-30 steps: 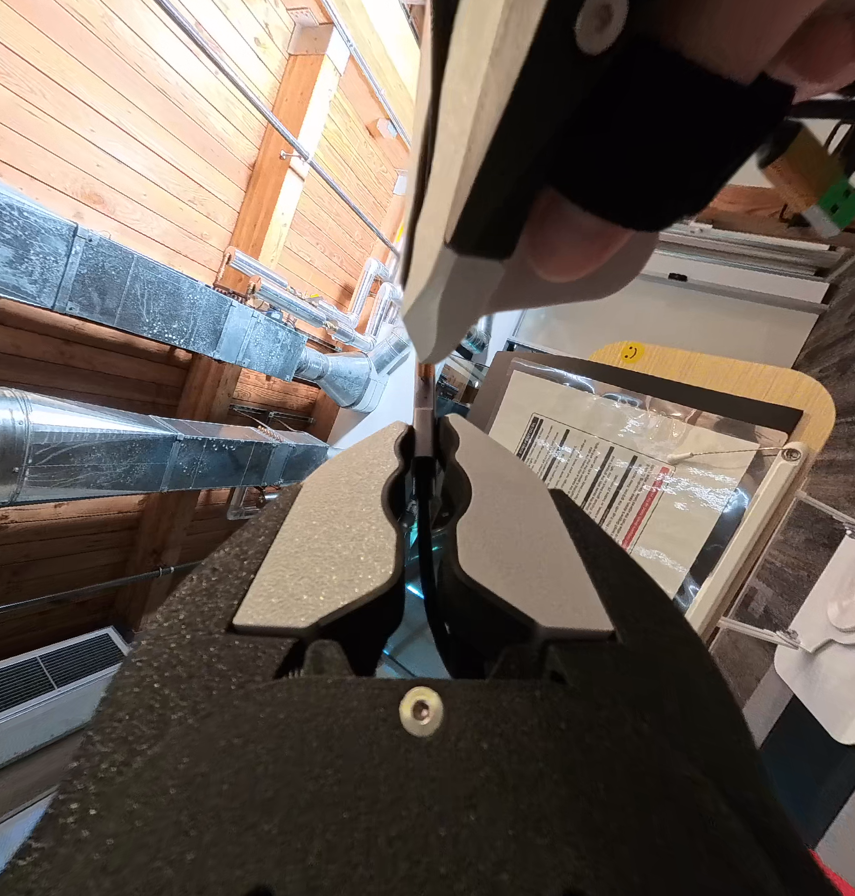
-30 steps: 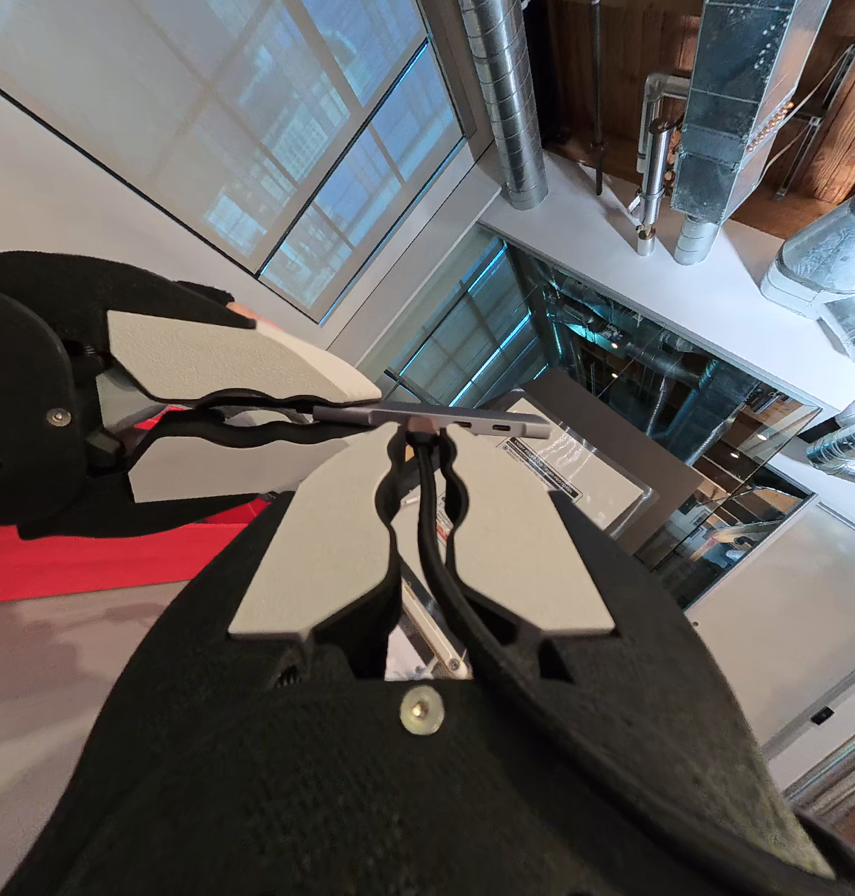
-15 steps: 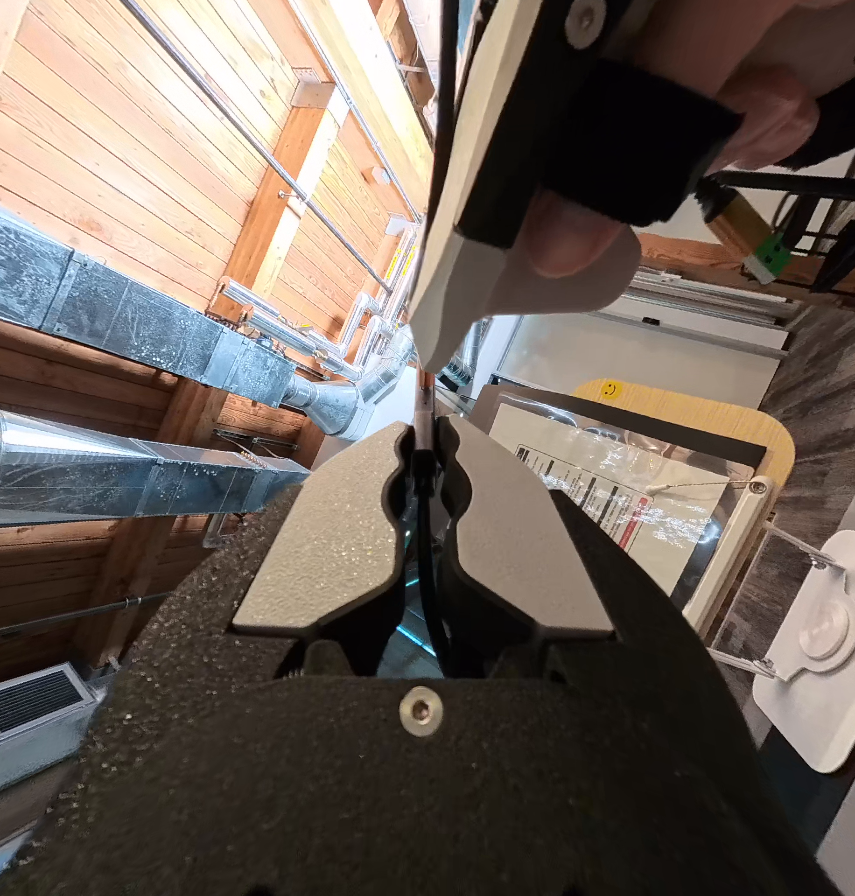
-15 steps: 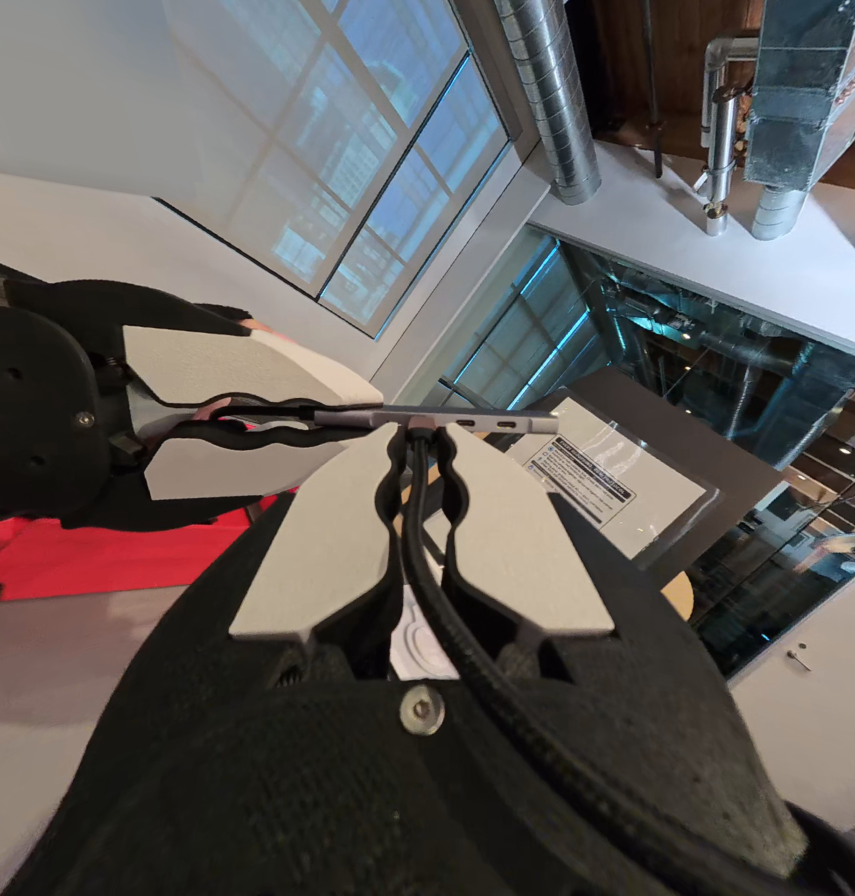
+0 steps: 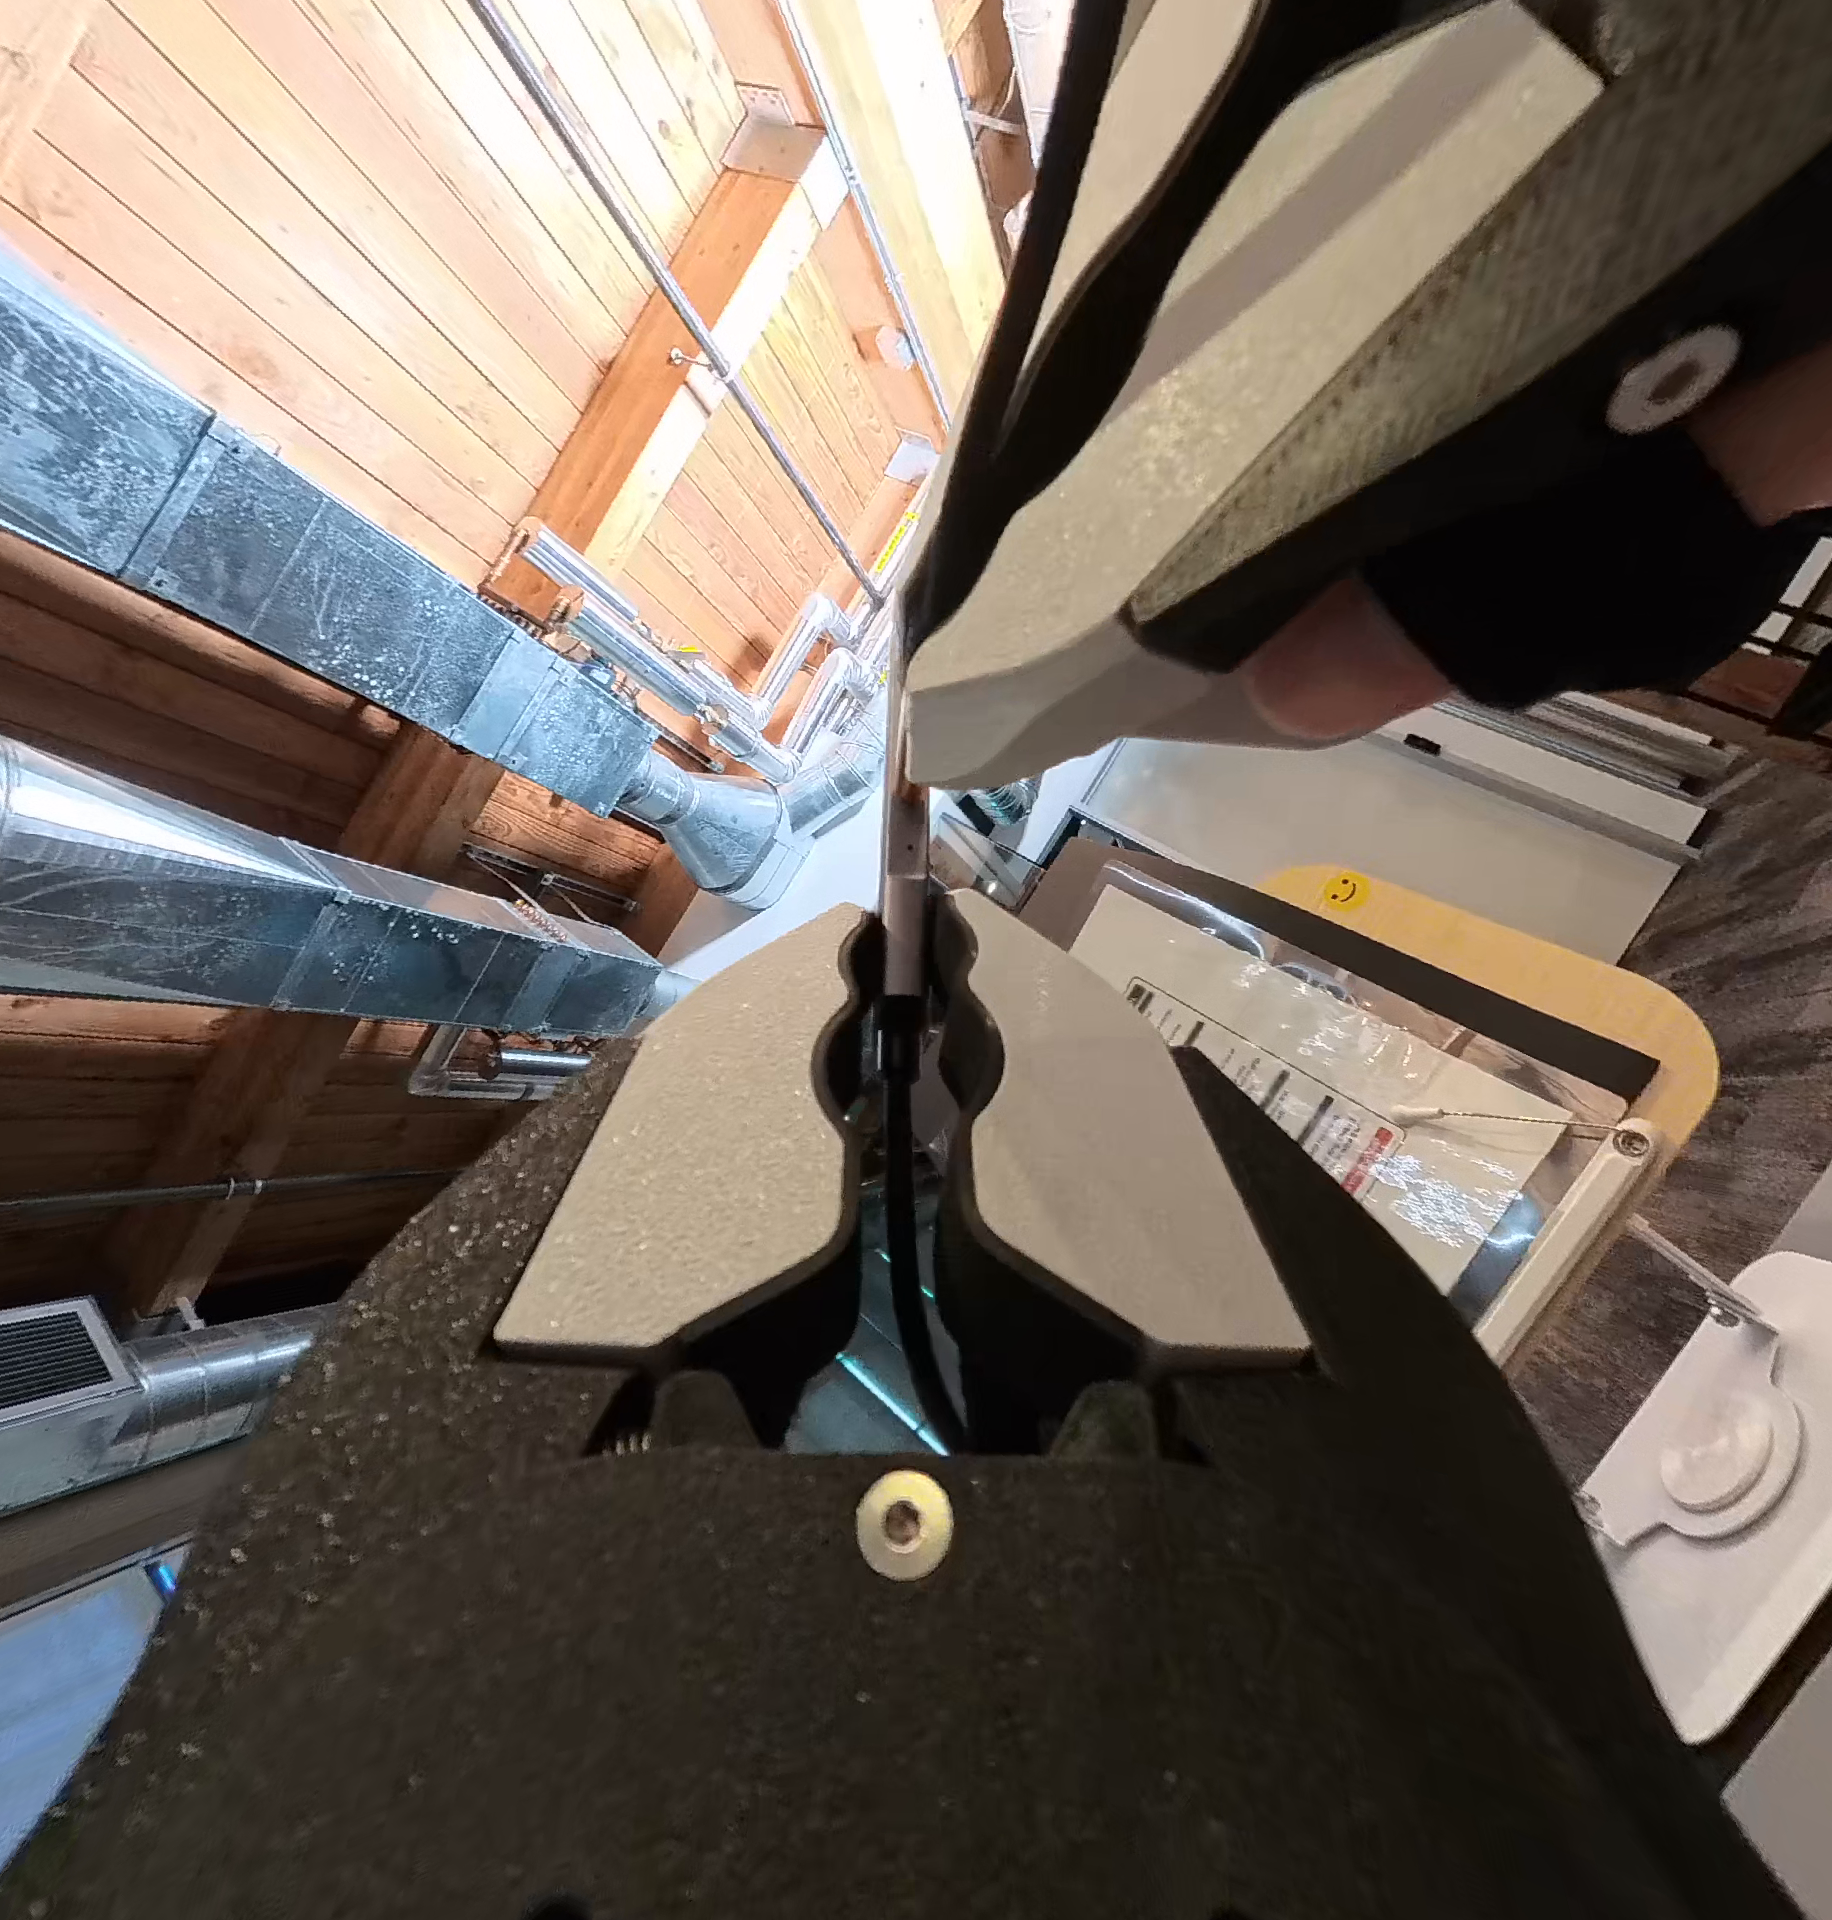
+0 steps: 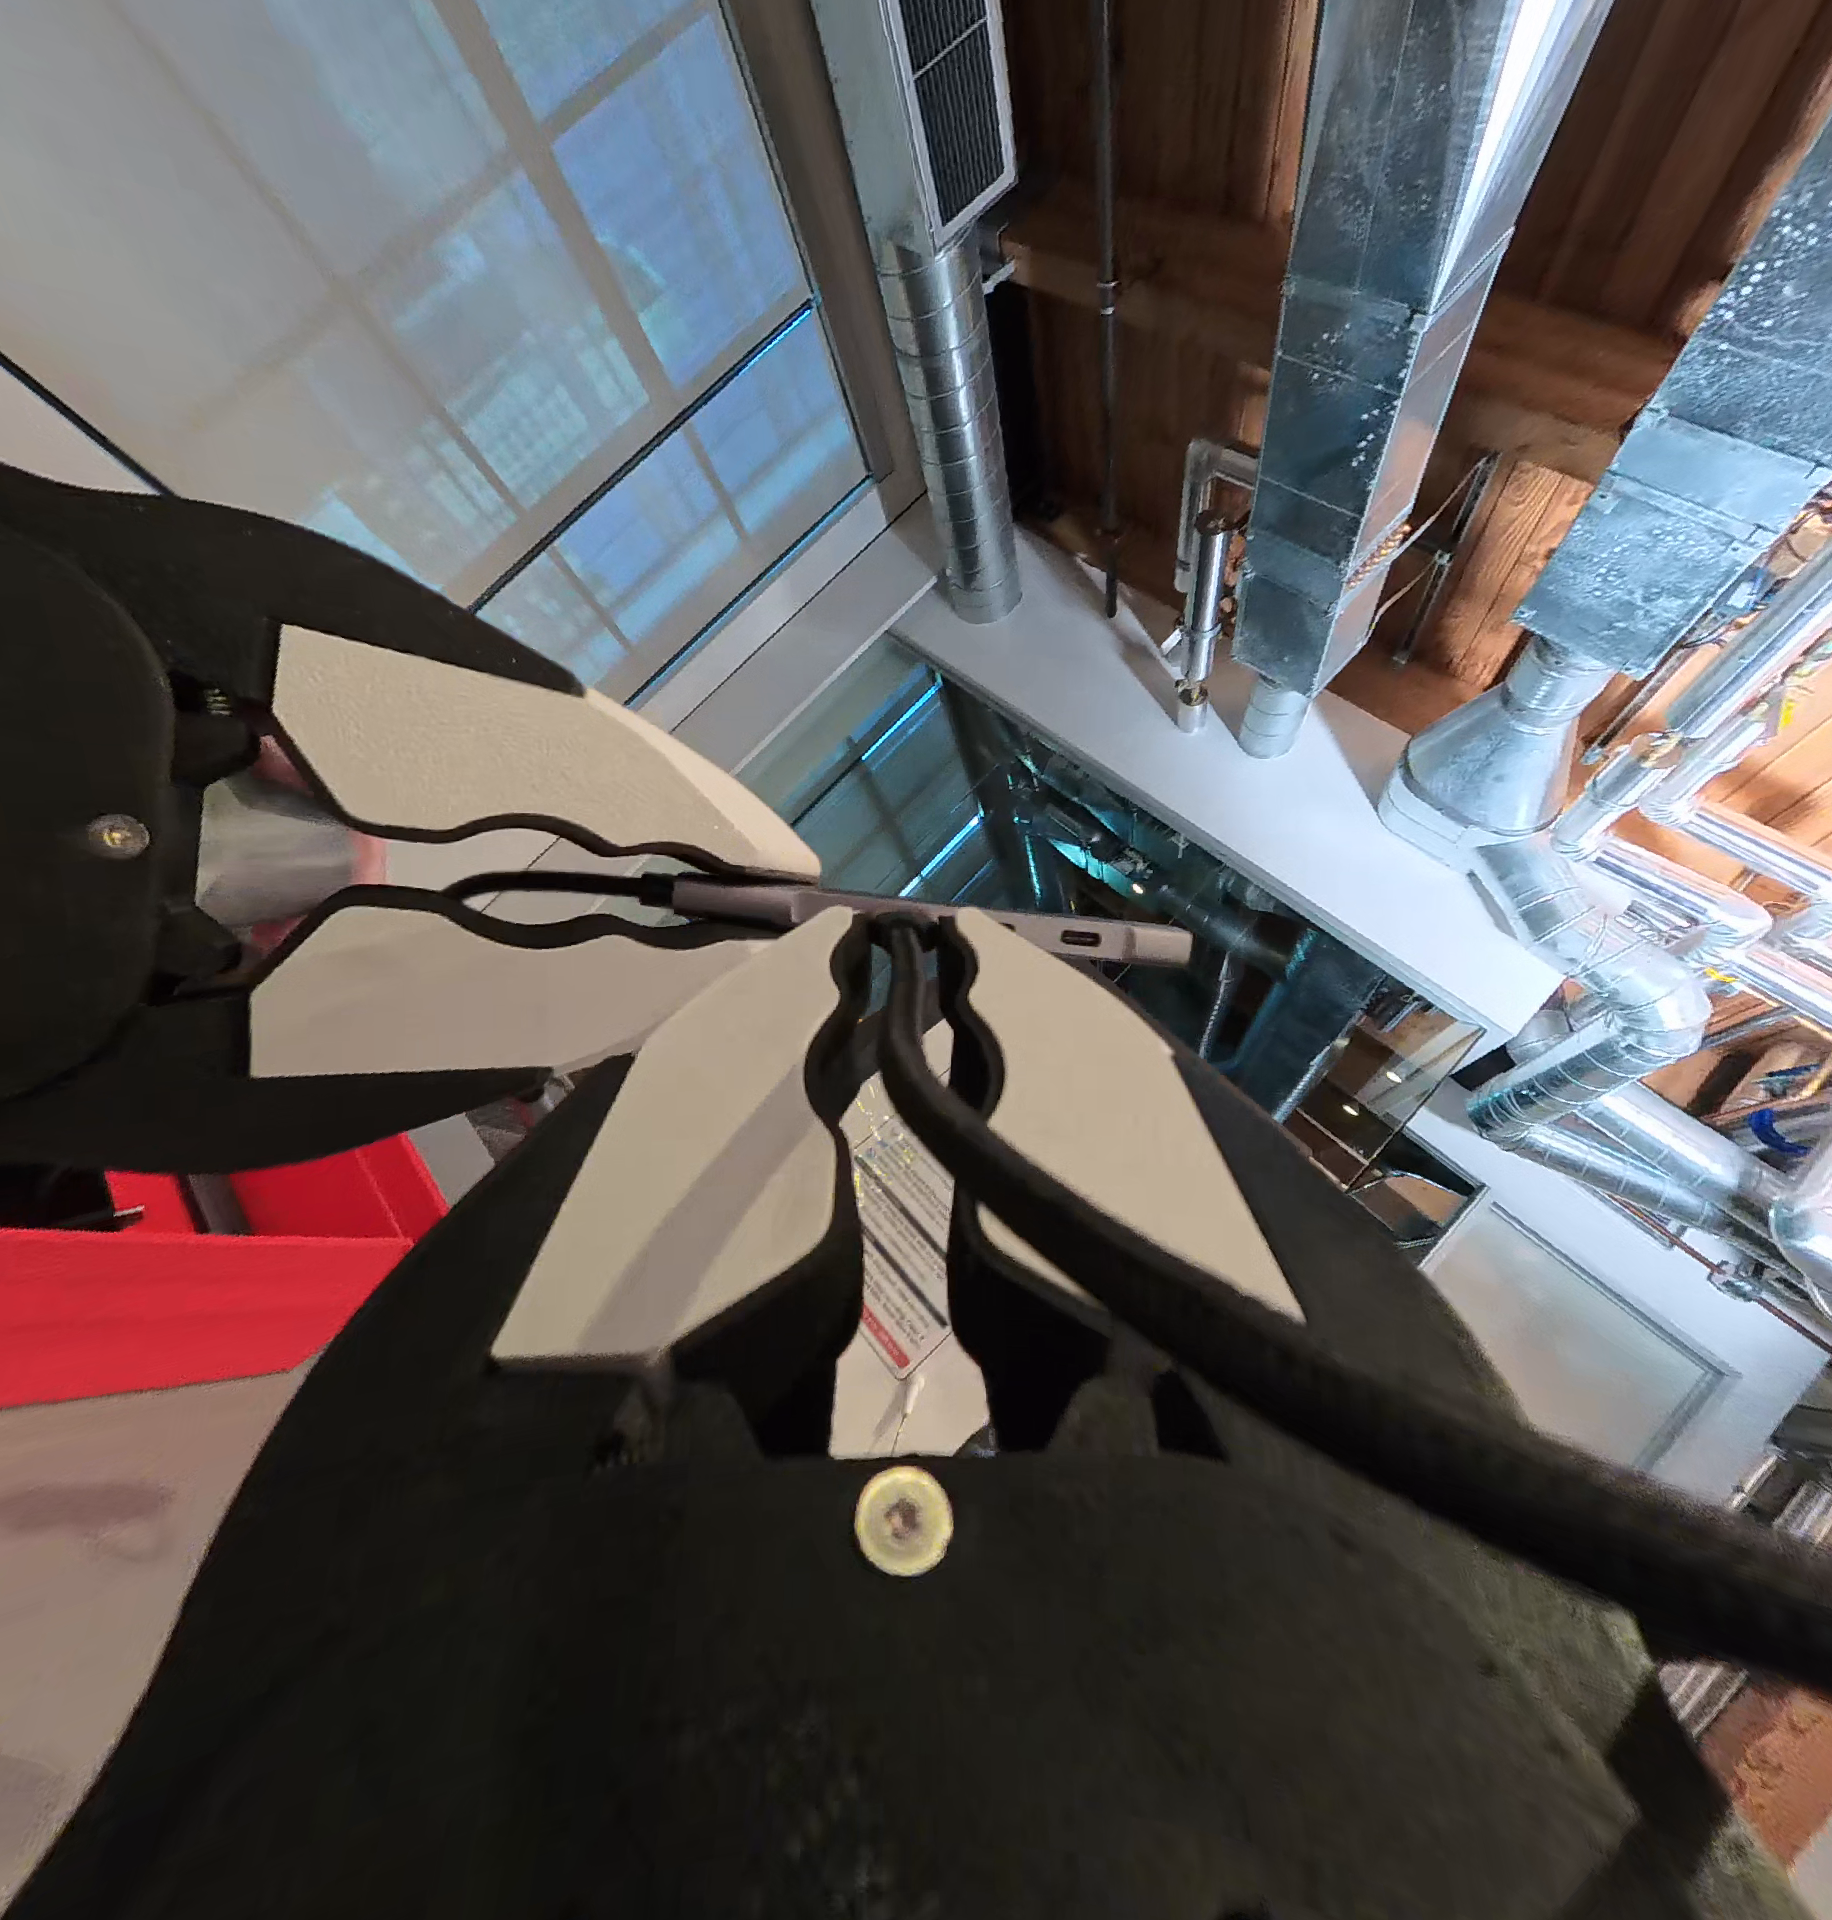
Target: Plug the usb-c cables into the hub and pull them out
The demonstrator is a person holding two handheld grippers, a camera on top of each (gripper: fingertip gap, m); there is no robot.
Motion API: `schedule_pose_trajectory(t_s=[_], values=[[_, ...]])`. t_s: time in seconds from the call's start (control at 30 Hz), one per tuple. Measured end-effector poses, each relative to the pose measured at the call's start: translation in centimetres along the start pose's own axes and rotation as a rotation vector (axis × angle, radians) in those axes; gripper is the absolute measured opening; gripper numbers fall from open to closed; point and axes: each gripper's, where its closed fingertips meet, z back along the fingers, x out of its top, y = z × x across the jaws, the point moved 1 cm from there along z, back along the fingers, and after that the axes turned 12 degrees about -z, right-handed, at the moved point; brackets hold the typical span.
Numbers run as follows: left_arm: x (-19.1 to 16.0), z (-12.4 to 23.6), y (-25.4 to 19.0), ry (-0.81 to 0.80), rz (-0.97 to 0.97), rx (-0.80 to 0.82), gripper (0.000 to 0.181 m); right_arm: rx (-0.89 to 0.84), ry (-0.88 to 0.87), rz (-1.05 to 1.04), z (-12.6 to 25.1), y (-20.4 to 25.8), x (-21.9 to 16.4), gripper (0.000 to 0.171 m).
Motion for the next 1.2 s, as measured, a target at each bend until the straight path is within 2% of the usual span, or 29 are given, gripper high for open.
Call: schedule_pose_trajectory(t_s=[0.23,0.4,0.73,0.93,1.1,1.2], values=[[-0.6,-0.2,0.4,0.057,-0.002,0.024,0.013,-0.015,-0.010,0.047,0.0,0.5,0.6,0.012],[-0.9,-0.1,0.5,0.058,-0.006,0.030,0.008,0.002,-0.011,0.045,-0.1,0.8,0.7,0.012],[0.3,0.6,0.9,-0.022,-0.033,0.064,0.008,0.183,0.019,-0.115,0.6,0.6,1.1,0.012],[0.8,0.3,0.7,-0.037,0.079,0.011,0.008,0.097,-0.003,0.043,0.7,0.4,1.6,0.012],[1.3,0.6,1.4,-0.054,0.108,0.020,0.008,0.072,-0.046,0.071,1.0,0.5,2.4,0.012],[1.4,0.6,1.4,-0.058,0.117,0.020,0.014,0.054,-0.065,0.075,1.2,0.2,2.8,0.012]])
